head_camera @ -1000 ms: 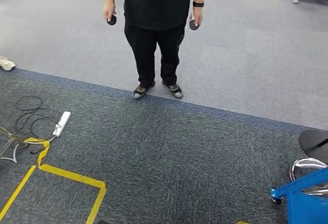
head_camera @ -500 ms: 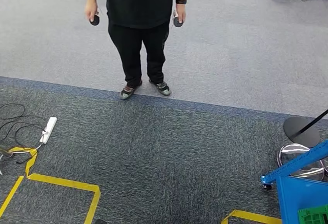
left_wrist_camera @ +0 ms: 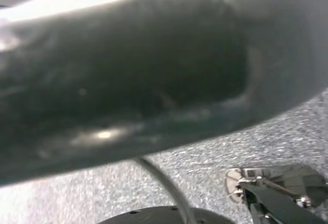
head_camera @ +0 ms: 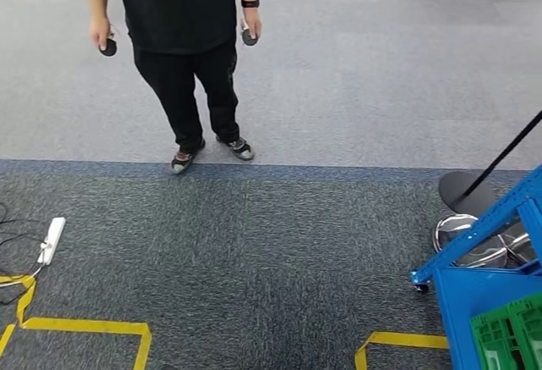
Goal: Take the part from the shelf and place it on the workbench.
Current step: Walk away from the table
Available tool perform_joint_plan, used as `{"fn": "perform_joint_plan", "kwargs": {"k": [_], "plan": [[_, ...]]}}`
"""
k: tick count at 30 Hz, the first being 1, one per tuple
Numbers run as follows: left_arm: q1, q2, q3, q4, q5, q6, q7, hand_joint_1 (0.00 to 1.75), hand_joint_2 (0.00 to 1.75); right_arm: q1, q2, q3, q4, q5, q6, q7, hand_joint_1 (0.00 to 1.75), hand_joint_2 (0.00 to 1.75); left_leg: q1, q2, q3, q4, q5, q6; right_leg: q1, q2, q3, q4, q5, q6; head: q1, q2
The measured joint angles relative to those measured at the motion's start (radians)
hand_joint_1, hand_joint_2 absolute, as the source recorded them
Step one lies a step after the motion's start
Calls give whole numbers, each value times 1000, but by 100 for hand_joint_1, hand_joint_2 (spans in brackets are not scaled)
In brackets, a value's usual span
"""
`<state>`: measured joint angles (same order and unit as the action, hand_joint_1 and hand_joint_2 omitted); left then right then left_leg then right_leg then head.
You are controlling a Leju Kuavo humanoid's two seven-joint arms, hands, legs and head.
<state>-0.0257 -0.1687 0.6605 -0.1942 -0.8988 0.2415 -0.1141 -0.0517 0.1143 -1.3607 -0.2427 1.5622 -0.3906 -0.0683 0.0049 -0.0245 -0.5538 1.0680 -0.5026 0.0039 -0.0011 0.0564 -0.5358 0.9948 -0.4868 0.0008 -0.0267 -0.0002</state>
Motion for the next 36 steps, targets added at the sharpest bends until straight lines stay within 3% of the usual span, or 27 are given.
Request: {"fn": "perform_joint_plan", "kwargs": {"k": [2, 4, 6, 9, 10, 11, 12, 14, 16, 19, 21, 22, 24, 25, 26, 27, 28, 30, 31, 33, 36], "plan": [[-1, 1, 0, 0, -1, 0, 0, 0, 0, 0, 0, 0, 0, 1, 0, 0, 0, 0, -1, -17, 20, -53, 9, 4, -1, 12, -8, 3, 2, 11, 0, 0], [-3, 1, 0, 0, -1, 1, 0, 0, 0, 2, 0, 0, 0, 1, 0, -1, 0, 0, -1, -8, 19, -62, 11, 13, -3, 20, -17, 3, 4, 25, 0, 0], [-3, 2, 1, 0, -1, 2, 0, 0, 0, 3, -1, 0, 0, 1, -1, -2, 0, 0, 2, 6, 20, -71, 18, 25, -3, 0, -37, 36, -19, 33, 4, 0], [-2, 2, 2, 0, -2, 2, 0, 0, 0, 0, -1, 1, 2, 2, 0, -3, 0, 0, 0, 30, 19, -75, 20, 34, -5, -41, -126, 219, -110, 41, 8, 0], [-1, 2, 2, 0, -2, 2, 0, 0, 0, 0, -1, 1, 2, 2, 0, -3, 0, 0, -2, 39, 18, -74, 20, 34, -6, -45, -152, 273, -127, 44, 7, 0], [0, 2, 2, 0, -2, 2, 0, 0, 0, 1, -1, 1, 3, 3, 0, -3, 0, 0, -3, 46, 18, -74, 20, 34, -7, -47, -161, 295, -127, 45, 8, 0], [0, 2, 2, 0, -2, 1, 0, 0, 0, 2, -1, 1, 3, 3, -1, -3, 0, 0, -3, 52, 18, -74, 19, 34, -9, -49, -148, 274, -108, 46, 8, 0], [-1, 2, 3, 0, -2, 1, 0, 0, 0, 3, -2, 1, 3, 3, -1, -3, 0, 0, -3, 62, 21, -74, 18, 31, -10, -65, -72, 133, -45, 45, 8, 0], [-2, 1, 3, 0, -2, 0, 0, 0, 0, 0, -2, 2, 3, 3, -2, -3, 0, 0, -7, 70, 24, -72, 15, 22, -6, -82, -9, 16, -12, 37, 7, 0], [-4, 0, 3, 0, -2, 0, 0, 0, 0, 1, -2, 2, 3, 4, -2, -3, 0, 0, -8, 77, 25, -71, 14, 5, -1, -75, 2, -3, -10, 20, 6, 0], [-4, -1, 3, 0, -2, 0, 0, 0, 0, 2, -2, 2, 3, 4, -2, -3, 0, 0, -5, 64, 18, -45, -8, -7, -4, -69, 5, -8, -5, 8, 4, 0], [-4, -1, 4, 0, -2, 0, 0, 0, 0, 1, -2, 2, 3, 4, -2, -3, 0, 0, -4, 53, 1, -4, -35, -12, -6, -65, 8, -10, -2, 2, 2, 0], [-3, 0, 5, 0, -2, 0, 0, 0, 0, -1, -3, 2, 3, 4, -4, -3, 0, 0, -1, 37, -57, 132, -104, -18, -5, -57, 7, -11, 0, -5, 1, 0], [-2, 0, 5, 0, -2, 0, 0, 0, 0, -1, -3, 2, 3, 4, -5, -3, 0, 0, -1, 35, -85, 193, -126, -19, -4, -51, 7, -10, 0, -6, 1, 0], [-1, 0, 5, 0, -2, 0, 0, 0, 0, 0, -3, 2, 3, 4, -5, -3, 0, 0, 0, 34, -101, 226, -129, -18, -3, -45, 7, -10, 0, -6, 1, 0], [-1, 0, 6, 0, -1, 0, 0, 0, 0, 0, -3, 2, 3, 4, -4, -3, 0, 0, 0, 34, -99, 220, -112, -17, -2, -38, 8, -10, 0, -6, 1, 0], [0, 0, 6, 0, -1, 0, 0, 0, 0, 0, -3, 2, 3, 4, -4, -3, 0, 0, 0, 32, -79, 172, -77, -15, -2, -31, 10, -10, 0, -6, 1, 0], [-1, 1, 6, 0, -1, 0, 0, 0, 0, -1, -3, 2, 3, 4, -3, -3, 0, 0, 0, 13, -18, 29, -5, -7, 0, -18, 11, -7, -2, -2, 1, 0], [-1, 1, 6, 0, -1, 0, 0, 0, 0, -1, -3, 2, 3, 4, -3, -4, 0, 0, 0, 2, 4, -24, 14, -4, 0, -12, 8, -4, -3, 2, 1, 0], [-3, 1, 7, 0, -1, 0, 0, 0, 0, -2, -3, 2, 3, 4, -2, -4, 0, 0, -2, -10, 14, -60, 17, 2, 0, -3, -1, 0, -2, 14, 2, 0], [-3, 2, 7, 0, -1, 0, 0, 0, 0, 1, -3, 2, 3, 4, -1, -4, 0, 0, 1, 4, 15, -72, 24, 18, -2, -6, -18, 16, -14, 30, 4, 0]]}}
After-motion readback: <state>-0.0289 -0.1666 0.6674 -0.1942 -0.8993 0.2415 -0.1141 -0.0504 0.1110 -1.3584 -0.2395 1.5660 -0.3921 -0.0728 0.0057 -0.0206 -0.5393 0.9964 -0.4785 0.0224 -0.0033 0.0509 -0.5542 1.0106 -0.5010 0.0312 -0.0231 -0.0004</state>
